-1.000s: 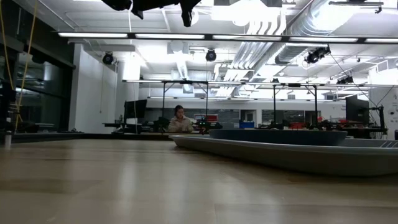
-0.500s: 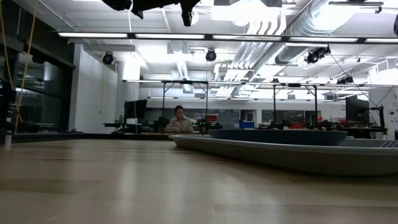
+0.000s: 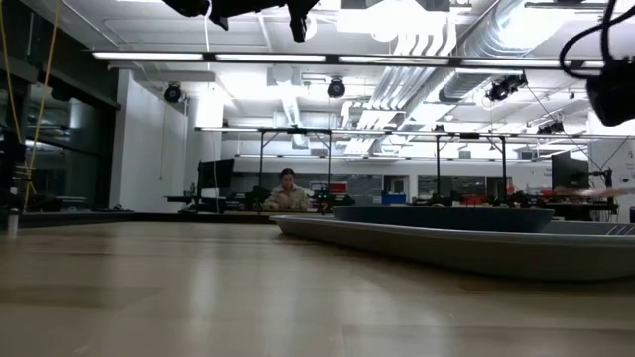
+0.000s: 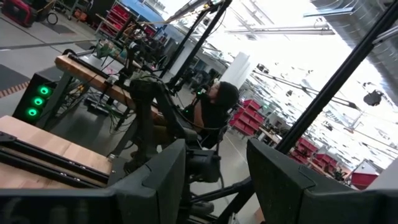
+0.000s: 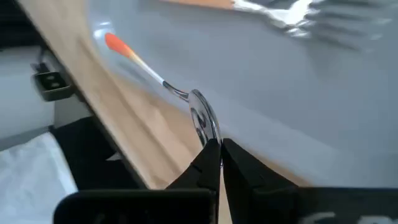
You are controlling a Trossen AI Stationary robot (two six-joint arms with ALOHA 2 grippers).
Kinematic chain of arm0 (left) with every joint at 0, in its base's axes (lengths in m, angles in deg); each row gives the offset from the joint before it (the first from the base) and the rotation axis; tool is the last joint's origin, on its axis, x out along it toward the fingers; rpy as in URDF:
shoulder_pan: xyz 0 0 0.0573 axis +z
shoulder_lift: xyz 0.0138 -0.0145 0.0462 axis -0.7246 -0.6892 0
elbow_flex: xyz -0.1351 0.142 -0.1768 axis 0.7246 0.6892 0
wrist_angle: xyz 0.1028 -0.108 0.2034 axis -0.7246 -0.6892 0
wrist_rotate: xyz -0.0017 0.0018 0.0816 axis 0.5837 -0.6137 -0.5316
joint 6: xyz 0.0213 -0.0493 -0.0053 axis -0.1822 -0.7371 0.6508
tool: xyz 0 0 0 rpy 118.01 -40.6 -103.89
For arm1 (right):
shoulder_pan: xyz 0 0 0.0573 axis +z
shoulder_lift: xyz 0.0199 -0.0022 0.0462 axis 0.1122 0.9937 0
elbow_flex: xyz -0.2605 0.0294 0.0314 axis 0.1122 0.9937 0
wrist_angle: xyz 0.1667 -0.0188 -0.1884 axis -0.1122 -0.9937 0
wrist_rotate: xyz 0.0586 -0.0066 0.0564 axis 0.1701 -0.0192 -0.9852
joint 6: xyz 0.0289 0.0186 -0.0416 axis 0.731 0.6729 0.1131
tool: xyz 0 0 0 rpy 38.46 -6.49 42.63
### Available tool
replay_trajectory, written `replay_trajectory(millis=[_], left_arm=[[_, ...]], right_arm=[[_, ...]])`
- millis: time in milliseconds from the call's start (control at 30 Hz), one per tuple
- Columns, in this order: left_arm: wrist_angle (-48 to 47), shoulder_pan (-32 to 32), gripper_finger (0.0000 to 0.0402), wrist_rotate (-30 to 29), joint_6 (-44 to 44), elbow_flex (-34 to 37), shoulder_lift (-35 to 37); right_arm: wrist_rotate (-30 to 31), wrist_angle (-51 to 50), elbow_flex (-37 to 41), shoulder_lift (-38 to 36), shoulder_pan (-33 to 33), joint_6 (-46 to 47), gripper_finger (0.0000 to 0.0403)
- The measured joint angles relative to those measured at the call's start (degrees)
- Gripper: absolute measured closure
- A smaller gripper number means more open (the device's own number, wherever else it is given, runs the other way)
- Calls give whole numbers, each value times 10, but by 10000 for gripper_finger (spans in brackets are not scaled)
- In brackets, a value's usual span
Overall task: Pick and place plate/cup/fork/spoon on tray
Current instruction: Put the white orange spoon on the right side of the orange fork
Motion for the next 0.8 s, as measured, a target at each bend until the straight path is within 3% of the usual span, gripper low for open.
replay_trajectory(millis=[167,367,567,800], left_arm=[[0,0,241,-11,0,0,0],[0,0,241,-14,0,0,0],[0,0,241,-14,0,0,0],[0,0,241,-14,0,0,0]], right_arm=[[-25,-66,0,4,-62,-47,403],[-54,-77,0,16,-114,-113,403],[-70,-87,0,59,-134,-158,403],[-49,-63,0,110,-142,-169,403]])
